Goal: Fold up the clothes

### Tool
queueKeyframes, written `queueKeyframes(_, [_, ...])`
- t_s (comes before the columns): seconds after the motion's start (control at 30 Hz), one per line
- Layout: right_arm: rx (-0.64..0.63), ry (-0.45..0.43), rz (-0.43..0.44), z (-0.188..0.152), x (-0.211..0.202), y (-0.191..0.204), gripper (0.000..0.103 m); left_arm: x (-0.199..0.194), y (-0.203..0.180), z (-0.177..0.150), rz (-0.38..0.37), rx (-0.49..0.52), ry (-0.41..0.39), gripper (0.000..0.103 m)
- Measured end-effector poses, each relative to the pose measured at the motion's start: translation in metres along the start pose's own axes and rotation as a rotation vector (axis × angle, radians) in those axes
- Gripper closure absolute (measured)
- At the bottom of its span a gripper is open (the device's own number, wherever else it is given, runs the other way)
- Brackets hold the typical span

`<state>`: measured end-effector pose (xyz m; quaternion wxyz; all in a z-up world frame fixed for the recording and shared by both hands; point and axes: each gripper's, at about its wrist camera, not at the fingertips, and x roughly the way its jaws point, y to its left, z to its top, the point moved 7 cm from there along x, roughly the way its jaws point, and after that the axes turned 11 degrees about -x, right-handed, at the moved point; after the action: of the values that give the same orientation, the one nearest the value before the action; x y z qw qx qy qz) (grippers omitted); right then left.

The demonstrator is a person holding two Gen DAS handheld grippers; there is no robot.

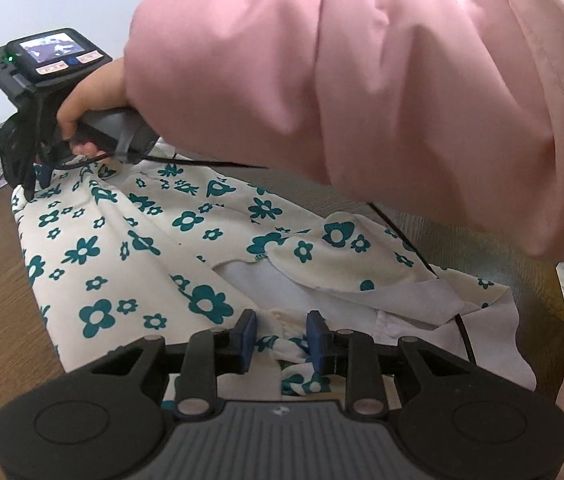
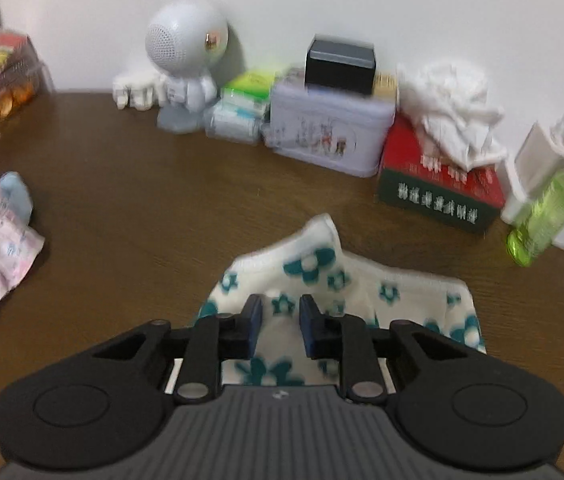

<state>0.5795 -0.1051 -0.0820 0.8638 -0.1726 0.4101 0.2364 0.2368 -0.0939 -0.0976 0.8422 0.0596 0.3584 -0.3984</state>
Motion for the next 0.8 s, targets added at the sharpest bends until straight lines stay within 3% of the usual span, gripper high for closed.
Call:
queueKeyframes(0.13, [0.107,-0.086,0.067,0.007,-0.035,-0.01,0.079,-0.001,-0.001,0.001,0.002,-0.015,0.006,0.074])
queueKeyframes(0.2, [0.151,-0.156,0.099,0.008,-0.073,-0.018,0.05,-0.004,0.001,0.005,0.008,-0.045,0.007,0.053])
queueKeyframes(0.4, [0.197,-0.277,0.083,-0.027,-0.2,-0.047,0.011,-0.041,0.003,0.02,0.007,-0.15,-0.088,0.01])
queueKeyframes(0.47, [0.207,-0.282,0.055,-0.055,-0.236,-0.056,0.001,-0.051,0.003,0.022,0.045,-0.158,-0.106,0.009])
queueKeyframes(0.63, [0.228,-0.238,0.007,-0.13,-0.3,-0.05,0.001,-0.063,0.015,0.022,0.167,-0.228,-0.096,0.009])
queueKeyframes(0.8, [0.255,-0.153,0.027,-0.216,-0.322,-0.015,0.001,-0.076,0.029,0.021,0.22,-0.374,-0.082,0.009])
